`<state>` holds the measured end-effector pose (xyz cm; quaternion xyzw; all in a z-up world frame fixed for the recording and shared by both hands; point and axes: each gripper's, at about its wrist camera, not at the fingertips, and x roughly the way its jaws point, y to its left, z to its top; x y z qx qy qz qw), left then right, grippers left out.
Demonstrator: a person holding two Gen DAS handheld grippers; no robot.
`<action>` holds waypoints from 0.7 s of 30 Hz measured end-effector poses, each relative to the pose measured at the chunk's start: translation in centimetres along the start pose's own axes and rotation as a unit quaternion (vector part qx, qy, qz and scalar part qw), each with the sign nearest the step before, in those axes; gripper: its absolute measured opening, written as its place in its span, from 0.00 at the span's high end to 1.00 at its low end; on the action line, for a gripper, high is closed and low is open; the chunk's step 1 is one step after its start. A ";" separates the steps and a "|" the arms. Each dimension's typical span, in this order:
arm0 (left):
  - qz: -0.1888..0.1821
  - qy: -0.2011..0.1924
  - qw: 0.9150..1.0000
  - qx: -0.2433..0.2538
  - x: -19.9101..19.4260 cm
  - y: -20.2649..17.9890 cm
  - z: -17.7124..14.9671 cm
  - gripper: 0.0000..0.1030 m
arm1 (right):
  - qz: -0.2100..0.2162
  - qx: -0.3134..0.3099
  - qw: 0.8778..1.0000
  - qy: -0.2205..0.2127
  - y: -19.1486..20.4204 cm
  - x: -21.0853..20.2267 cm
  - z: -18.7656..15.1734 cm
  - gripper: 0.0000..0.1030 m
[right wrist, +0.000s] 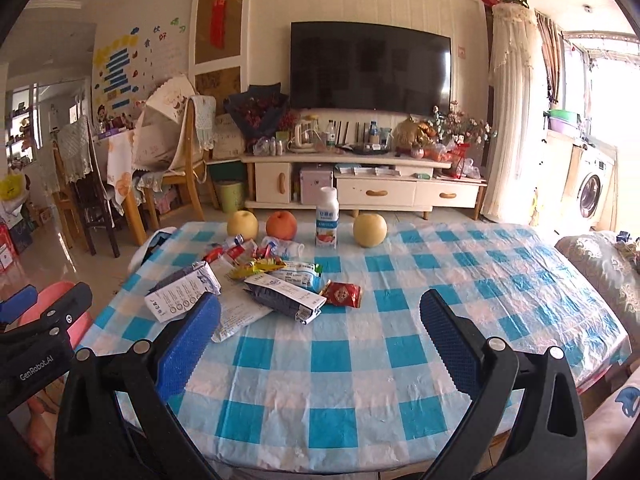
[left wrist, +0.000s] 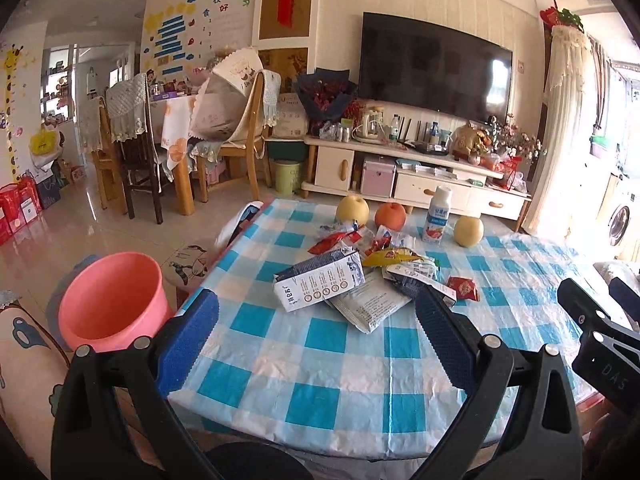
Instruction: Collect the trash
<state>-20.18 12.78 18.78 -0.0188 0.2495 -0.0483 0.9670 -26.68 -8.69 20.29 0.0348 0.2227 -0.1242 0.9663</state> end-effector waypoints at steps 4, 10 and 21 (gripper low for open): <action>0.001 -0.021 1.000 -0.009 -2.3 0.7 0.7 0.04 | 0.001 -0.006 1.000 -0.027 0.5 -2.9 0.9 0.04; -0.002 -0.046 0.999 -0.018 -4.9 1.4 1.3 0.04 | 0.009 -0.005 0.998 -0.060 1.0 -6.4 1.9 0.04; 0.000 -0.075 0.997 -0.024 -7.8 1.9 1.9 0.04 | 0.013 -0.007 0.996 -0.091 1.5 -9.6 2.2 0.04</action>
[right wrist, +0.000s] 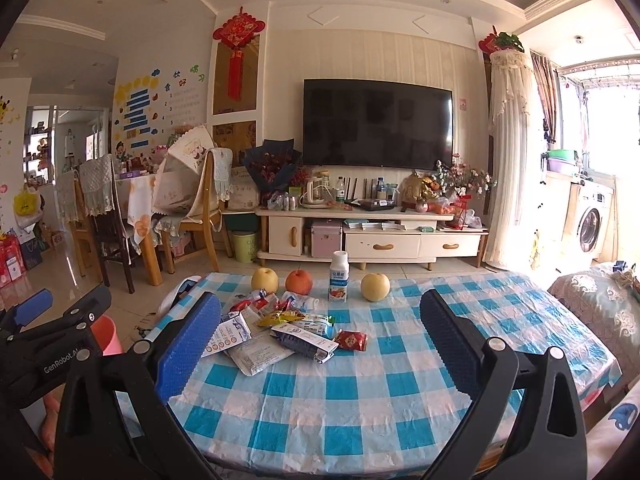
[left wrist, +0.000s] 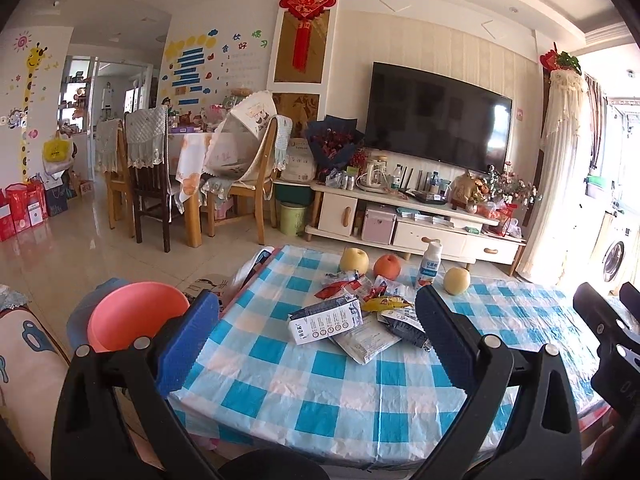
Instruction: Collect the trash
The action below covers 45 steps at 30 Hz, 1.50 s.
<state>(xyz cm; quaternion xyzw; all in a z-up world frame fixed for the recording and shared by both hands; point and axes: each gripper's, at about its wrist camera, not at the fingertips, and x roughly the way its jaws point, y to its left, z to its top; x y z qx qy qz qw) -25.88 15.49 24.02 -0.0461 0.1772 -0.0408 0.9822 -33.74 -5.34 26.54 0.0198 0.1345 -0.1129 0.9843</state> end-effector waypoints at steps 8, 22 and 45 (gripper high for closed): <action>0.001 -0.005 1.000 -0.001 -0.7 0.1 0.2 0.04 | 0.000 -0.001 1.000 -0.005 0.2 -0.6 0.1 0.04; 0.001 0.002 1.000 0.000 -0.5 0.2 0.1 0.04 | 0.003 -0.004 1.000 0.006 0.5 -0.2 0.2 0.04; -0.023 0.059 0.996 0.063 11.0 -0.6 -6.5 0.04 | 0.064 0.044 0.985 0.155 -4.3 14.6 -10.3 0.04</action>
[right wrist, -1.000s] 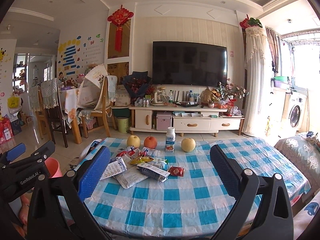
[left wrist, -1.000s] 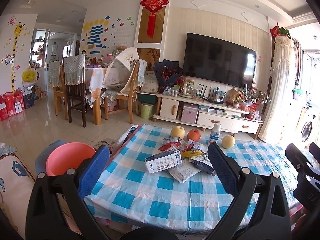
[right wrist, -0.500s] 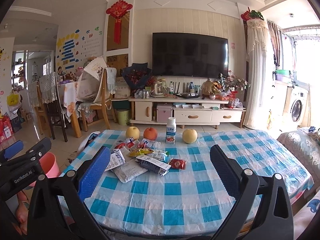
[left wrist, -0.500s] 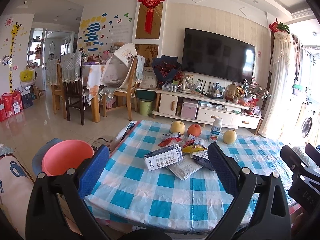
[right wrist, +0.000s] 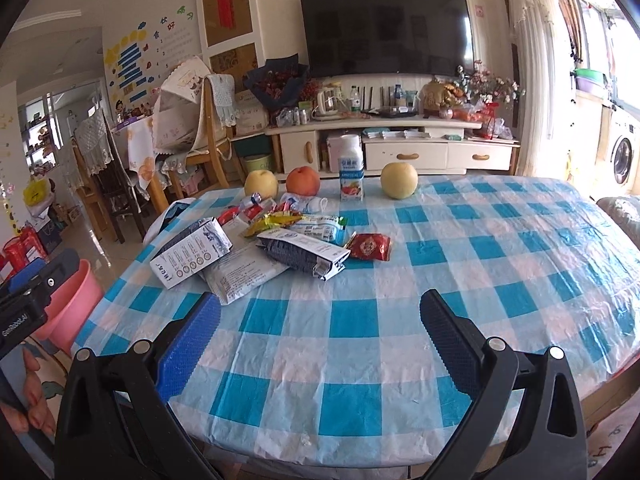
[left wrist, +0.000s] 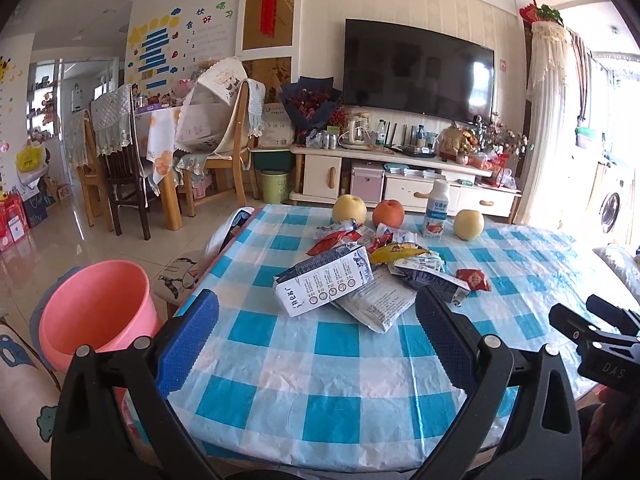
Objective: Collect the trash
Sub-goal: 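Grasp the dark blue-and-white carton with the left gripper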
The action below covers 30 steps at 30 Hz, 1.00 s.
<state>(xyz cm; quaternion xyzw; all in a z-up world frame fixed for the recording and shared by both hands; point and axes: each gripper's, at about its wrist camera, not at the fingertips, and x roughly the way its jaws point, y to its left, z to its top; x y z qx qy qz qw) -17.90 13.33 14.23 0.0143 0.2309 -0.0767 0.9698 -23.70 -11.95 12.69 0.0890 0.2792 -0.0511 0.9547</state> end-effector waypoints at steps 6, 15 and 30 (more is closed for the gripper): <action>-0.010 0.018 0.999 0.026 4.5 0.3 -0.8 0.04 | 0.052 -0.012 0.997 0.059 -0.7 5.1 -0.7 0.04; -0.058 0.063 0.991 0.103 11.3 1.9 1.3 0.04 | 0.109 0.043 0.988 0.102 -3.7 11.5 0.9 0.04; -0.181 0.178 0.949 0.187 21.7 0.4 3.5 0.04 | 0.152 -0.035 0.981 0.117 -2.3 21.0 6.0 0.04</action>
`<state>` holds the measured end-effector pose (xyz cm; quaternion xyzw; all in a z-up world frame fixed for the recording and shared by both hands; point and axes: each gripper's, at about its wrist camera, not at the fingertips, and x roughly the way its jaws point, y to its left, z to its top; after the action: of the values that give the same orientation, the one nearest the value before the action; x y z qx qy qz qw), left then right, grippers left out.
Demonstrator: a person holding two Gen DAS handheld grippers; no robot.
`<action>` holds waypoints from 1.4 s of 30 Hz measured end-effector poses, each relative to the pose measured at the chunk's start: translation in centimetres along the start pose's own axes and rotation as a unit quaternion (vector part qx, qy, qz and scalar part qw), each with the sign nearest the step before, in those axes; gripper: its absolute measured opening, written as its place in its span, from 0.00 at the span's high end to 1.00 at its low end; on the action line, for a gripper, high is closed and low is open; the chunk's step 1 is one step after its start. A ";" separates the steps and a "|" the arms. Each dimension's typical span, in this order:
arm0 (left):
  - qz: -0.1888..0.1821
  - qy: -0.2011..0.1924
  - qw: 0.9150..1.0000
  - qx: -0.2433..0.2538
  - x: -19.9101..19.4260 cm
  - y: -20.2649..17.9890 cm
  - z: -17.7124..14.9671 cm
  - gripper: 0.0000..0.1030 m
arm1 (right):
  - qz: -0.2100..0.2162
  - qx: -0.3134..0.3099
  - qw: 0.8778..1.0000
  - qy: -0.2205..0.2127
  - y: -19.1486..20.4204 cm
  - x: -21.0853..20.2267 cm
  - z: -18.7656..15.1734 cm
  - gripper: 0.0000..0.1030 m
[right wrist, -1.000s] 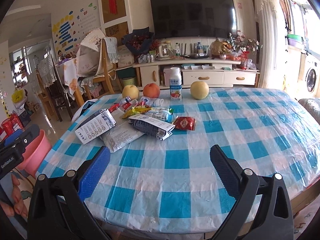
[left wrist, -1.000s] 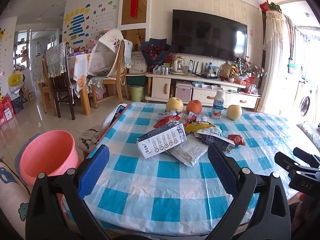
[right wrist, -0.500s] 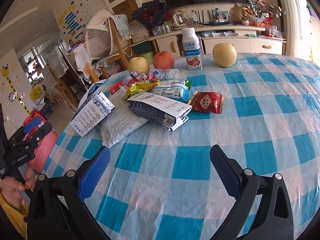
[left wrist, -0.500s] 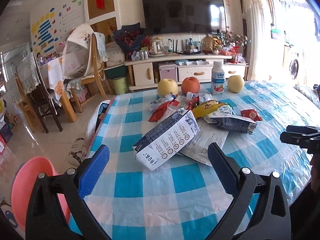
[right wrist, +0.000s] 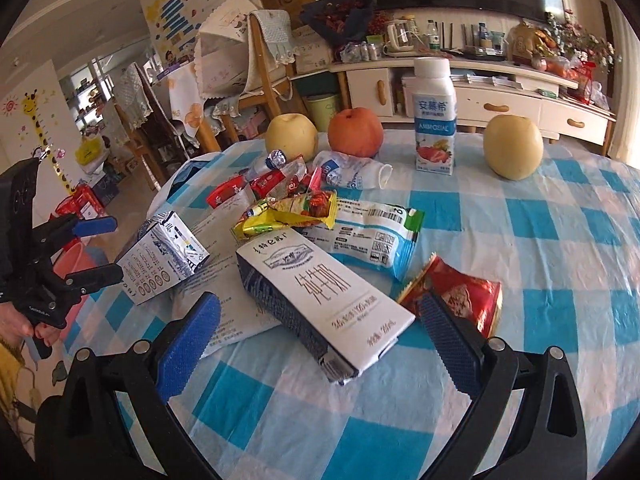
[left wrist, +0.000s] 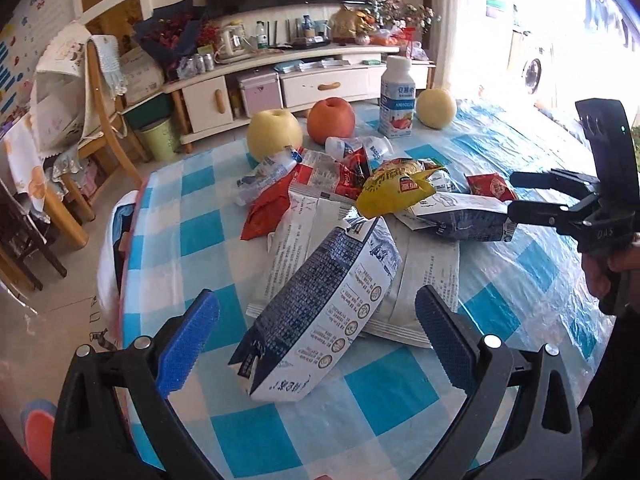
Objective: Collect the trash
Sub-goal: 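Grasp the dark blue-and-white carton with the left gripper, then lift the carton with the left gripper while the right gripper grasps the red snack packet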
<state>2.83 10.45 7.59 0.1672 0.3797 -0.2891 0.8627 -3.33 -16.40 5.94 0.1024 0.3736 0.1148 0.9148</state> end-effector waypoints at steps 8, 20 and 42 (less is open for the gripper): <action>-0.037 0.054 0.998 0.020 3.9 -0.1 0.5 0.05 | 0.056 -0.031 0.996 0.055 -0.7 4.1 1.2 0.04; -0.018 0.040 0.999 -0.022 3.0 -2.0 -1.6 0.59 | 0.079 -0.074 0.990 0.095 0.9 3.4 -0.4 0.04; 0.059 -0.070 0.967 -0.238 -0.4 -1.7 -2.5 0.67 | -0.108 0.031 0.992 0.049 -6.9 2.0 0.0 0.05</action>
<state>0.15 10.53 6.10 -0.0414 0.3660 -0.1502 0.9175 -0.97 -22.41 2.73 0.0839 0.4299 0.0082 0.8989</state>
